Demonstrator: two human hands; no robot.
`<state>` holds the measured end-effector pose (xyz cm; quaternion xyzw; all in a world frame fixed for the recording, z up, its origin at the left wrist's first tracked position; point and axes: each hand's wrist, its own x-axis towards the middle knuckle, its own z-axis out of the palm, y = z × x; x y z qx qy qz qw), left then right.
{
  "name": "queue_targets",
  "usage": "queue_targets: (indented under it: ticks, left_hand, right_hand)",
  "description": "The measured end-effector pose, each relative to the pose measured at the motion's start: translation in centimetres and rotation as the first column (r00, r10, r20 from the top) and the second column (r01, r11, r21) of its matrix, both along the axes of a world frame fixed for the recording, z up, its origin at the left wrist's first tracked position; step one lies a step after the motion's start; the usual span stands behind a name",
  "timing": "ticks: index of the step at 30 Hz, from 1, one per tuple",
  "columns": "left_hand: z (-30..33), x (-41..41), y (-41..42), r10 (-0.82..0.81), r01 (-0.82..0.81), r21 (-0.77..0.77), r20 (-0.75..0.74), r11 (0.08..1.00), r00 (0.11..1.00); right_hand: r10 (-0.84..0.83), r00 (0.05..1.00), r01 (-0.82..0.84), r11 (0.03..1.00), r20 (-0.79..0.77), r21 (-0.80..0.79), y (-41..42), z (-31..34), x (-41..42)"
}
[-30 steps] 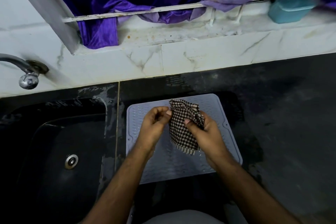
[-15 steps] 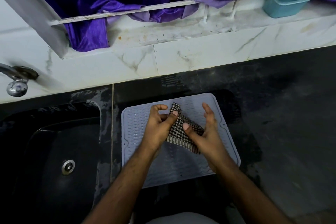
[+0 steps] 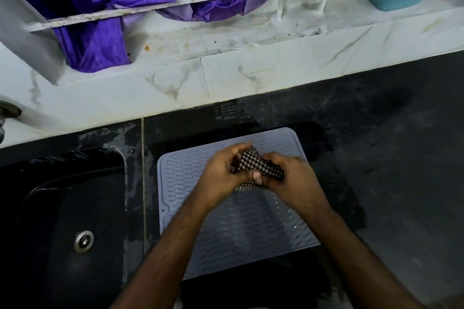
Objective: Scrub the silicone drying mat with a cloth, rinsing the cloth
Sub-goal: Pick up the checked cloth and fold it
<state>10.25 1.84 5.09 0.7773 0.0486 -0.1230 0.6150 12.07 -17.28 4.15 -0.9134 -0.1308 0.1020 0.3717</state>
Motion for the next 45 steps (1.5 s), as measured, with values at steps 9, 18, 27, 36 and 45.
queue_targets:
  ticks: [9, 18, 27, 36, 45]
  left_hand:
    - [0.1, 2.5, 0.8, -0.072, 0.001, 0.375, 0.177, 0.927, 0.982]
    - [0.1, 3.1, -1.3, 0.142, -0.122, -0.178, 0.102, 0.976, 0.985]
    - [-0.1, 4.4, -2.1, 0.089, -0.083, -0.106, 0.059, 0.991, 0.994]
    - [-1.5, 3.5, 0.9, 0.151, -0.231, 0.268, 0.286, 0.935, 0.946]
    - [-6.2, -2.1, 8.0, 0.144, -0.188, 0.72, 0.123, 0.668, 0.982]
  right_hand:
    - [0.123, 0.988, -0.124, 0.992, 0.088, 0.005, -0.1, -1.6, 1.3]
    - [0.095, 0.796, 0.509, 0.429, -0.598, 0.746, 0.8, -1.6, 0.2]
    - [-0.109, 0.963, 0.235, 0.785, -0.245, 0.573, 1.1, -1.6, 0.6]
    - [-0.333, 0.935, 0.354, 0.832, -0.126, 0.427, 1.1, -2.5, 2.8]
    - [-0.214, 0.938, 0.301, 0.894, 0.272, -0.332, 0.0, -5.7, 7.1]
